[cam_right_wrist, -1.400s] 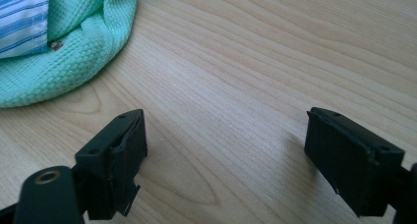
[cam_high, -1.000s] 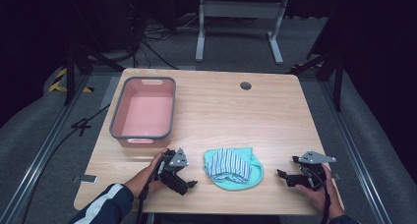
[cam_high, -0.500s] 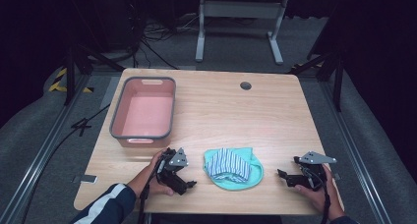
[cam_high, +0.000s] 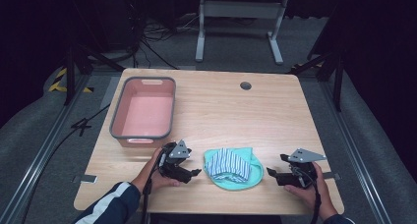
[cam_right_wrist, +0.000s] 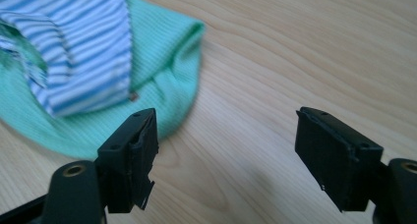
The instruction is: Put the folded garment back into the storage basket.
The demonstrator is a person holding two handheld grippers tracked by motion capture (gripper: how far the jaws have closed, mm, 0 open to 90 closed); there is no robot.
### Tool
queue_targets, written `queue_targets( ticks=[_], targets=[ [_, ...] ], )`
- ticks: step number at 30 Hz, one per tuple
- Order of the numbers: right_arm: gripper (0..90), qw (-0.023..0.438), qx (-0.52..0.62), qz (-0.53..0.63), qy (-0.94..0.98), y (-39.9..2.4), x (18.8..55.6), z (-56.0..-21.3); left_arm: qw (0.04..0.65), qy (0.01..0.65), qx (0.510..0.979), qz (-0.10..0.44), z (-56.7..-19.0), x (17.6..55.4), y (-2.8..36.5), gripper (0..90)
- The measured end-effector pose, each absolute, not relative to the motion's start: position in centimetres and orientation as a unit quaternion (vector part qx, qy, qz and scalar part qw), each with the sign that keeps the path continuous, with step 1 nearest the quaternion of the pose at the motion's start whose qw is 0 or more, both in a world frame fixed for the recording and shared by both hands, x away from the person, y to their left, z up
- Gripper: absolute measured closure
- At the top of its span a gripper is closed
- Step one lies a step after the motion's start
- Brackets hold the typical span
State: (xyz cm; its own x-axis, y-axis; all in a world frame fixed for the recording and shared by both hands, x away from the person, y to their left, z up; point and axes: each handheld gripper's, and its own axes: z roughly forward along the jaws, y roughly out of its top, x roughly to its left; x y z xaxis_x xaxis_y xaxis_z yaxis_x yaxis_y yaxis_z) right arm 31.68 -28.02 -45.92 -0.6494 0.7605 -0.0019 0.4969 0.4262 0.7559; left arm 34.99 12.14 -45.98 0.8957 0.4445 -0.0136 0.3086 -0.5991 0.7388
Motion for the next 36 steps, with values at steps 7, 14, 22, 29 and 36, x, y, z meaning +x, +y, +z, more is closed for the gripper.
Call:
queue_targets(
  ticks=[7,14,22,29,36],
  targets=[
    [39.4,0.176,0.359,0.381,0.834,-24.8,32.6,-45.1,0.398,0.209,0.888,0.102,-45.4,36.0,10.0,27.6],
    [41.3,0.171,0.346,0.372,0.844,-22.2,34.0,-45.4,0.386,0.230,0.889,0.094,-46.4,37.2,8.8,31.3],
    [40.2,0.150,0.357,0.356,0.850,-21.9,34.6,-46.8,0.370,0.231,0.897,0.073,-47.8,37.4,8.3,24.6],
    [35.7,0.139,0.366,0.351,0.850,-21.5,34.6,-47.6,0.366,0.247,0.894,0.077,-48.3,37.3,8.2,15.9],
    [48.9,0.127,0.365,0.353,0.852,-21.3,34.4,-47.5,0.362,0.248,0.895,0.077,-48.2,37.2,8.2,16.3]
  ],
)
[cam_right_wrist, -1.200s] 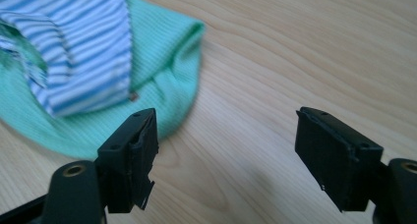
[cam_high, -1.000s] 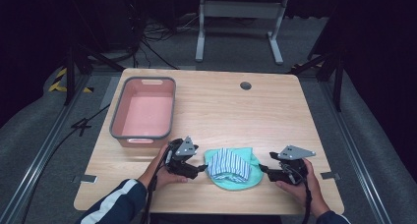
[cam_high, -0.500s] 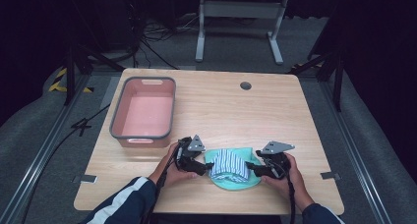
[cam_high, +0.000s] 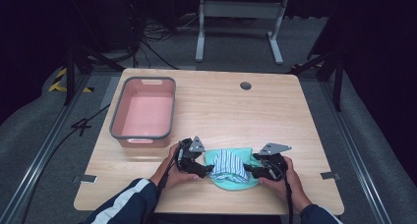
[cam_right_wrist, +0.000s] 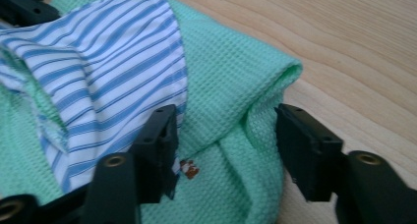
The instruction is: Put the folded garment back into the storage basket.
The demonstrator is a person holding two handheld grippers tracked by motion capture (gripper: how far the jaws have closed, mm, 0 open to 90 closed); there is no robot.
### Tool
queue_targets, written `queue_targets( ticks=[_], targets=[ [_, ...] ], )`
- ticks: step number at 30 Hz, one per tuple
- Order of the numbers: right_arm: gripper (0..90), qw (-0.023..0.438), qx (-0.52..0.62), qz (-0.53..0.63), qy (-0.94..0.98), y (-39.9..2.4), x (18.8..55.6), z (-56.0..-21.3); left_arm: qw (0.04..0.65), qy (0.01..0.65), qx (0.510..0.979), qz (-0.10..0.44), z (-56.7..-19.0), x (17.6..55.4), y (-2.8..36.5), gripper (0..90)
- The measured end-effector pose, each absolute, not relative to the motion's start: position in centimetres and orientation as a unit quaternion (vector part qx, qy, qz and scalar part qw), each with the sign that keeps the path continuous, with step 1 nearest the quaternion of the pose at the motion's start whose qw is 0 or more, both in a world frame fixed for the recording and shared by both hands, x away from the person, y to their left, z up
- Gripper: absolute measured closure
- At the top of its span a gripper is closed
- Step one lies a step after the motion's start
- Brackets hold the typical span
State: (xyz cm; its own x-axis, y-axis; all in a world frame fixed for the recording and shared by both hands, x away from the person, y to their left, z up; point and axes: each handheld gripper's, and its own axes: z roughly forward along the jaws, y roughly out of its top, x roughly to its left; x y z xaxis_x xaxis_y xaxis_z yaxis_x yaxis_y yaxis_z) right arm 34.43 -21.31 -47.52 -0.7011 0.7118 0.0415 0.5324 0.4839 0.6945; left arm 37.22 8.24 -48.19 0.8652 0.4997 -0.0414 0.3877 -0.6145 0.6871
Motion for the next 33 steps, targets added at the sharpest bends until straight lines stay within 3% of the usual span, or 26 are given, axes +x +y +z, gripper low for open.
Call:
queue_targets(
  ticks=[5,8,9,10,12,18,33],
  targets=[
    [66.0,0.115,0.354,0.352,0.859,-21.0,34.2,-47.3,0.374,0.239,0.894,0.071,-48.0,37.1,8.4,33.1],
    [75.2,0.105,0.348,0.356,0.861,-20.9,34.1,-47.3,0.386,0.235,0.891,0.050,-48.0,37.2,8.6,50.6],
    [75.2,0.105,0.348,0.356,0.861,-20.9,34.1,-47.3,0.386,0.235,0.891,0.050,-48.0,37.2,8.6,56.3],
    [76.1,0.105,0.348,0.355,0.861,-20.8,34.0,-47.3,0.392,0.229,0.890,0.034,-48.0,37.3,8.6,56.3],
    [78.7,0.105,0.347,0.357,0.861,-20.7,33.9,-47.3,0.395,0.225,0.891,0.020,-48.0,37.3,8.6,68.8],
    [81.3,0.108,0.346,0.357,0.861,-20.7,33.7,-47.3,0.394,0.231,0.890,-0.004,-47.9,37.4,8.6,77.2],
    [82.4,0.117,0.332,0.362,0.863,-20.9,33.2,-45.9,0.359,0.199,0.910,0.067,-45.4,37.0,7.5,82.3]
  ],
)
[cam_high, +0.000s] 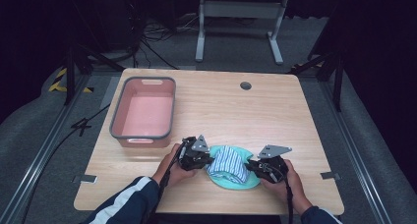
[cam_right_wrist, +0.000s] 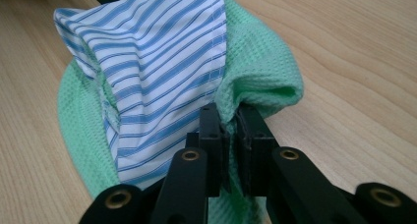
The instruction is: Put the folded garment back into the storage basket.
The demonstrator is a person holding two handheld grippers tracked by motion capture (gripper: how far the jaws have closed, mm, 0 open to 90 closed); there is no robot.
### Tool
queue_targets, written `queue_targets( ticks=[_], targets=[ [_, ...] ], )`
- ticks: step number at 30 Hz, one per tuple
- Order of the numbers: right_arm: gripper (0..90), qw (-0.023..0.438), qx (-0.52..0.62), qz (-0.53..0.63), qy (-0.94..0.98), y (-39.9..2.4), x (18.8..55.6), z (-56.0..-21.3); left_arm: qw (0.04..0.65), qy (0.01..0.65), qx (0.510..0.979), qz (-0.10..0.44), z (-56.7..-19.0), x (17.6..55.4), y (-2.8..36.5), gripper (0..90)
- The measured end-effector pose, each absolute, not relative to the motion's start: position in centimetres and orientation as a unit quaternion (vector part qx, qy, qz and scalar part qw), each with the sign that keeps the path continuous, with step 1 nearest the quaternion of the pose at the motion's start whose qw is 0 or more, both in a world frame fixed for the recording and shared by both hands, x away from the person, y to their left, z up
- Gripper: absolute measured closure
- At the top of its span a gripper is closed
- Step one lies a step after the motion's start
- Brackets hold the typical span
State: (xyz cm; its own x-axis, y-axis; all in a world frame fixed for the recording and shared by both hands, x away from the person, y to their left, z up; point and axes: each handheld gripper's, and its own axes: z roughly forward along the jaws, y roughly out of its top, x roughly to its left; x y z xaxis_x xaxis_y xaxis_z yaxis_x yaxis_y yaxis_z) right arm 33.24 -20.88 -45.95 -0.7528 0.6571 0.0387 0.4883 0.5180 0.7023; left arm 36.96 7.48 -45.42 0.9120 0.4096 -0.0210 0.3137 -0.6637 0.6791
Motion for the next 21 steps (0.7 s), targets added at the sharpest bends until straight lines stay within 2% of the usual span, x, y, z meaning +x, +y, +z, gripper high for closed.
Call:
queue_targets(
  ticks=[21],
  targets=[
    [82.3,0.141,0.304,0.382,0.861,-20.8,33.5,-43.0,0.350,0.175,0.915,0.096,-42.9,37.3,7.5,82.4]
  ],
)
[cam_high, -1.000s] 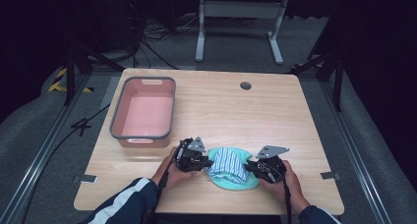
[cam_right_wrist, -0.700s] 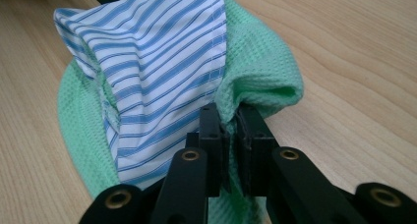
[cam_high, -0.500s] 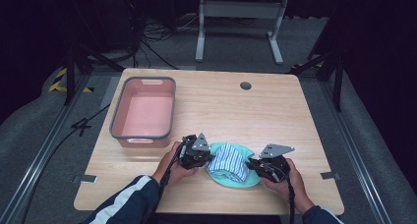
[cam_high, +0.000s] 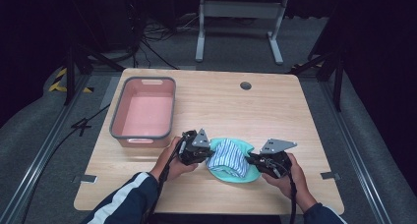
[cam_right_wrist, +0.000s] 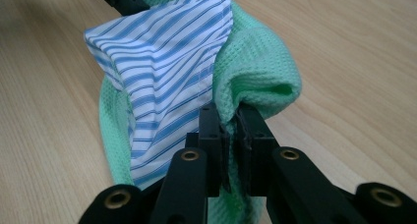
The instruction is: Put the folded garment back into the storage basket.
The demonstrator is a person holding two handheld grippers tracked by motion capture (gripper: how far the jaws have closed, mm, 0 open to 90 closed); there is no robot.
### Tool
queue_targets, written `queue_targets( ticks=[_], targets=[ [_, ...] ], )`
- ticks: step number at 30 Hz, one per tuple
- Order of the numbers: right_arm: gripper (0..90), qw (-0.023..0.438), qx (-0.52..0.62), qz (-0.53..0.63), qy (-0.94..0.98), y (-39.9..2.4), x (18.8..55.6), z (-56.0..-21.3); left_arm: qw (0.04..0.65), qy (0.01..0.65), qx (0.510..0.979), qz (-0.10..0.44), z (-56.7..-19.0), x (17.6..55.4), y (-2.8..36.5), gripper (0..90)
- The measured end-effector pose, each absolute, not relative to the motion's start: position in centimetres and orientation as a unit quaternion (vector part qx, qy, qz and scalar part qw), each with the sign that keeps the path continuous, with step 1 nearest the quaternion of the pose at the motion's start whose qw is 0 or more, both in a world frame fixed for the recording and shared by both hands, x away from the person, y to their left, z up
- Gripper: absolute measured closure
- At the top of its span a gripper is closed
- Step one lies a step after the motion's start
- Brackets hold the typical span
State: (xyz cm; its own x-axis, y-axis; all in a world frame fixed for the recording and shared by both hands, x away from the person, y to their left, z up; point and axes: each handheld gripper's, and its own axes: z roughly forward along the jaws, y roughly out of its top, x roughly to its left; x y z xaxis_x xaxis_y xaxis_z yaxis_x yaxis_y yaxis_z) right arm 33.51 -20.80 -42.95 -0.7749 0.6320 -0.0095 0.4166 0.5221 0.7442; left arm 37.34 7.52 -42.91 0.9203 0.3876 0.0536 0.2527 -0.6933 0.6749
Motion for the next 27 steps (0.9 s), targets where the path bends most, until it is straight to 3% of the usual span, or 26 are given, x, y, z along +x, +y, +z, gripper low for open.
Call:
queue_targets(
  ticks=[27],
  targets=[
    [82.3,0.158,0.275,0.409,0.855,-16.9,36.3,-37.5,0.365,0.196,0.899,0.146,-37.5,38.4,11.8,82.5]
  ],
)
